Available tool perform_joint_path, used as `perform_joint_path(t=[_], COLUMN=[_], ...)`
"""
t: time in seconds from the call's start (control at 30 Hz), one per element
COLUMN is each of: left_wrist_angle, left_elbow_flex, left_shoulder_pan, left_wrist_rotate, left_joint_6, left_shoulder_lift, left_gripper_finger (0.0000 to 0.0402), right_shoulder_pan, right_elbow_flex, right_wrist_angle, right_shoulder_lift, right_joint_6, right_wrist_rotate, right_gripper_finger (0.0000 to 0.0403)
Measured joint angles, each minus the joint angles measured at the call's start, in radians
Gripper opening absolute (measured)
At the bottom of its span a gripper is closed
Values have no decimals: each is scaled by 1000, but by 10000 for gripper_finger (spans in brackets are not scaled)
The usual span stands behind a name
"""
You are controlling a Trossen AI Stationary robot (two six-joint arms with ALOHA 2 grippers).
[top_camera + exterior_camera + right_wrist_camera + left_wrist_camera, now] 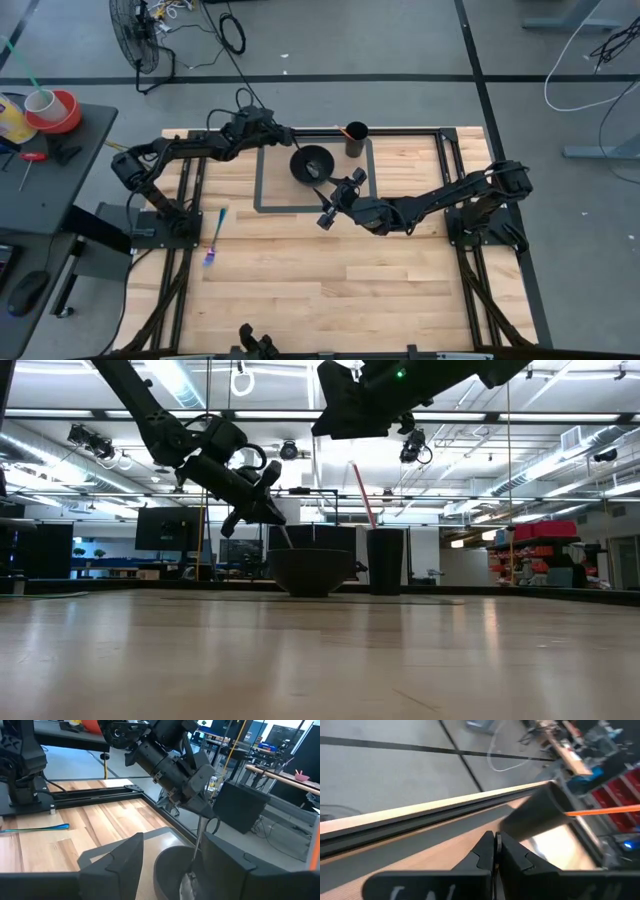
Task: Pick & Place Utensil
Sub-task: Put the black spoon into the black bowl
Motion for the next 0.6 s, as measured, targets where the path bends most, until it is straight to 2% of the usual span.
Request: perform_joint_path(t=[0.17,0.6], left_wrist_angle=[-60,-84], left_elbow_flex=[0,0], left_shoulder_pan=[0,-46], left_wrist_rotate=[-34,-66], left_joint_6=[-8,-12], left_shoulder_lift=[0,0], left_gripper_finger=[11,31], right_shoulder_pan=[0,0], right_elbow_flex=[0,-1], right_wrist_angle=[0,0], right_shoulder_lift=[0,0], right_joint_6=[7,6], right_wrist_rotate=[0,0], right_gripper_finger=[201,201])
